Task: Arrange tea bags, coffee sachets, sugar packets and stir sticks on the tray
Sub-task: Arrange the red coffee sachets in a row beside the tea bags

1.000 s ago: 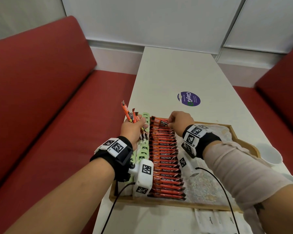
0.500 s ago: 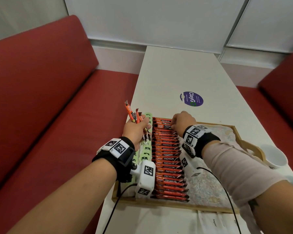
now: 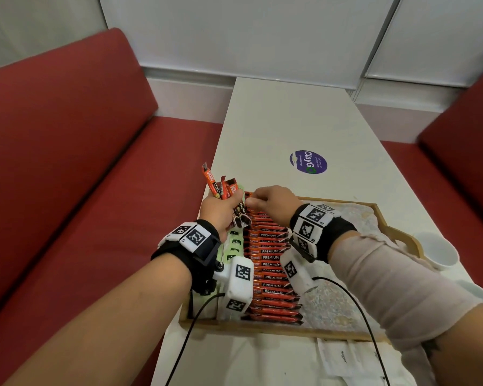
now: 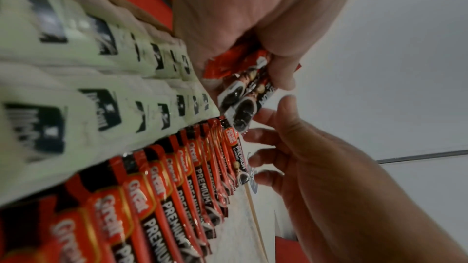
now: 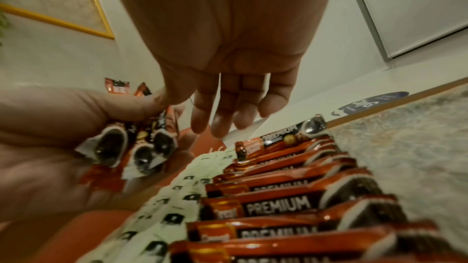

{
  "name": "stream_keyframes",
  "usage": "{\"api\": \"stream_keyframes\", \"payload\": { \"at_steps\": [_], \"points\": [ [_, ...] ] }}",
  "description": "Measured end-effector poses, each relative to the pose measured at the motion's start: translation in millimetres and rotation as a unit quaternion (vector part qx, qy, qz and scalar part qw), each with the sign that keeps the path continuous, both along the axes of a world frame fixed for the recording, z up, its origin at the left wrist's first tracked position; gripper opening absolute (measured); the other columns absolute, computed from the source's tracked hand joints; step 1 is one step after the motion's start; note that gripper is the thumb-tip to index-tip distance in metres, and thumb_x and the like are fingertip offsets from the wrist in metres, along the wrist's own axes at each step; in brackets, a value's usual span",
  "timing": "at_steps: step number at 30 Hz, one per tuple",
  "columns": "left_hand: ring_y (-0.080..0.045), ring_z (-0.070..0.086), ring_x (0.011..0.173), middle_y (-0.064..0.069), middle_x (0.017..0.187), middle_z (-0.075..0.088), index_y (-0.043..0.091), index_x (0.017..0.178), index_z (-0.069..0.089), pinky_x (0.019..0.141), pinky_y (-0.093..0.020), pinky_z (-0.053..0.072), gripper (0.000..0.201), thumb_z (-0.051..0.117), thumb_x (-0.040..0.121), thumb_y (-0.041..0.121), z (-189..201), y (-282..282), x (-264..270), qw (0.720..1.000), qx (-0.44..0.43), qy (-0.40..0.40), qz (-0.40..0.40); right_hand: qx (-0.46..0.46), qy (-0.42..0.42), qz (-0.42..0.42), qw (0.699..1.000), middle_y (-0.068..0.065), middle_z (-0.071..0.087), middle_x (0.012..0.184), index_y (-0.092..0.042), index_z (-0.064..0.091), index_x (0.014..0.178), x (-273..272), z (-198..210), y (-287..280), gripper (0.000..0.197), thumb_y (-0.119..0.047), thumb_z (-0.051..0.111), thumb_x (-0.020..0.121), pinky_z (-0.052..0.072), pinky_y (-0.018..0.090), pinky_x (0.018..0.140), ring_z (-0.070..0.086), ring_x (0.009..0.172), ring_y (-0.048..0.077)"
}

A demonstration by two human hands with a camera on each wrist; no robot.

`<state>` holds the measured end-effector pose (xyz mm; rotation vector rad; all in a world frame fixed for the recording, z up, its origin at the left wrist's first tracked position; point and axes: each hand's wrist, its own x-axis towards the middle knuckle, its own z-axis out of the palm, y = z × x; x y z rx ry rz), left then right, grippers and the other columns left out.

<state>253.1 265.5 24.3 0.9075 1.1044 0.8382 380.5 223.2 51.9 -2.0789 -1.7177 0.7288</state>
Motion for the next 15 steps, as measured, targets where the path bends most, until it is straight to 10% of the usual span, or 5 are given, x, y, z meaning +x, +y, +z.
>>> {"api": "stream_keyframes", "payload": {
  "at_steps": [7, 15],
  "points": [
    [-0.037, 0.066, 0.098, -0.014, 0.099, 0.070, 0.011, 0.105, 0.063, 0.087, -0.056, 0.050, 0.027, 0.072, 0.083, 0.025, 5.5, -9.6, 4.7, 1.000, 0.001, 0.001, 0.004, 0.009, 0.001, -0.002, 1.000, -0.011, 0.049, 0.063, -0.031, 0.045, 0.062, -7.3, 0.8, -3.8, 0.033, -0.031, 0.059, 0.092, 0.032, 0.019, 0.055, 0.044, 0.059, 0.003],
    [-0.010, 0.062, 0.061, -0.002, 0.079, 0.062, 0.019, 0.084, 0.060, 0.074, -0.039, 0.049, 0.007, 0.066, 0.089, 0.018, 2.0, -4.6, 0.4, 1.000, -0.012, -0.017, 0.016, 0.006, 0.001, -0.095, 0.995, 0.008, 0.067, 0.092, -0.013, 0.064, 0.093, 13.2, -3.3, -12.6, 0.016, -0.028, 0.062, 0.090, 0.052, 0.037, 0.083, 0.063, 0.085, 0.024]
  ]
}}
